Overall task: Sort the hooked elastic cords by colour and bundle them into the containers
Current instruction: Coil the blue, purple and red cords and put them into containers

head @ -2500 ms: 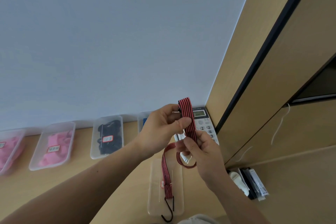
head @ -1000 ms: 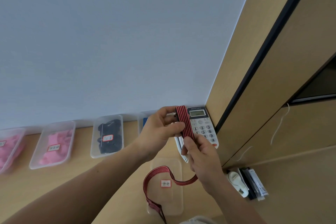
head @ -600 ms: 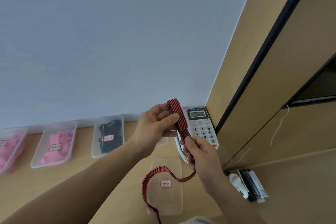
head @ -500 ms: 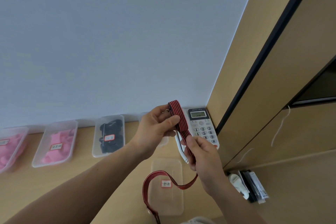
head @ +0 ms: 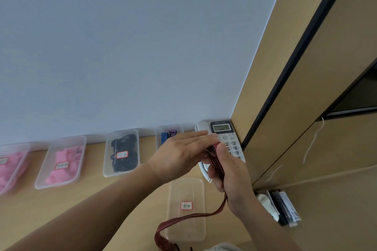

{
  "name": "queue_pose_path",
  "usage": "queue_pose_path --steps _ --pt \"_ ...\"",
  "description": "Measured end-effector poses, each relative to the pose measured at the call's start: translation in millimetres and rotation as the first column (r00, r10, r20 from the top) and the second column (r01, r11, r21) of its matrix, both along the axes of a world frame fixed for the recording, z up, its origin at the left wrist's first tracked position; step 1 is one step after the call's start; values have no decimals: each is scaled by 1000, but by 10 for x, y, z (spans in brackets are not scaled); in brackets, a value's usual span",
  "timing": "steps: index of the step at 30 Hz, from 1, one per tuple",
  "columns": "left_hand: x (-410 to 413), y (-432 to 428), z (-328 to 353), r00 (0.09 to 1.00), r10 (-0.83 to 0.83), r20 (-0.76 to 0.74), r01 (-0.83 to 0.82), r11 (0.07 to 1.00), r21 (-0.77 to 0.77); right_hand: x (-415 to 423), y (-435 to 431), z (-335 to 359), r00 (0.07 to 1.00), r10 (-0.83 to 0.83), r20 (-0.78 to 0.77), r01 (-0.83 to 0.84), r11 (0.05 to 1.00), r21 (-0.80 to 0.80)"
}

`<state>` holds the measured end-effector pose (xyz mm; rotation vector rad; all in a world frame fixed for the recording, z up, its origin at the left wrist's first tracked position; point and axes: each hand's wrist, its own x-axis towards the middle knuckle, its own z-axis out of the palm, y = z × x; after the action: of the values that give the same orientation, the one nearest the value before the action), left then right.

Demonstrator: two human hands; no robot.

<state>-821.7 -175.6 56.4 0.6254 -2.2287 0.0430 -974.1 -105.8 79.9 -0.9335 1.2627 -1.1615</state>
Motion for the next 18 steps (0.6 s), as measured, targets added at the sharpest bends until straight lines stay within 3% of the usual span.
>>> queue_pose_path --steps 3,5,6,7,8,10,11,14,18 --pt "29 -12 -5 1000 -16 12 15 999 45 -5 7 4 999 18 40 -18 1000 -1" --pt "40 44 38 996 -22 -83 46 951 305 -18 9 2 997 35 70 -33 999 -26" --pt "40 70 63 990 30 -135 40 876 481 -23 7 -1 996 34 77 -31 999 -39" --pt "35 100 90 978 95 -186 55 742 668 -29 4 -4 996 29 85 -24 998 -54" --pt "23 116 137 956 163 -245 119 546 829 -32 -1 -6 995 24 92 -18 998 -67" --pt "1 108 197 908 263 -327 290 172 942 -26 -4 -13 996 34 78 -27 996 -83" --pt "-5 115 219 902 256 -348 336 91 938 -14 0 -17 997 51 55 -46 995 -87" --pt "-46 153 265 891 215 -401 386 110 916 18 8 -38 996 87 -34 -89 994 -65" --pt "-91 147 311 780 341 -525 492 185 851 13 3 -54 989 75 -126 -79 997 -25"
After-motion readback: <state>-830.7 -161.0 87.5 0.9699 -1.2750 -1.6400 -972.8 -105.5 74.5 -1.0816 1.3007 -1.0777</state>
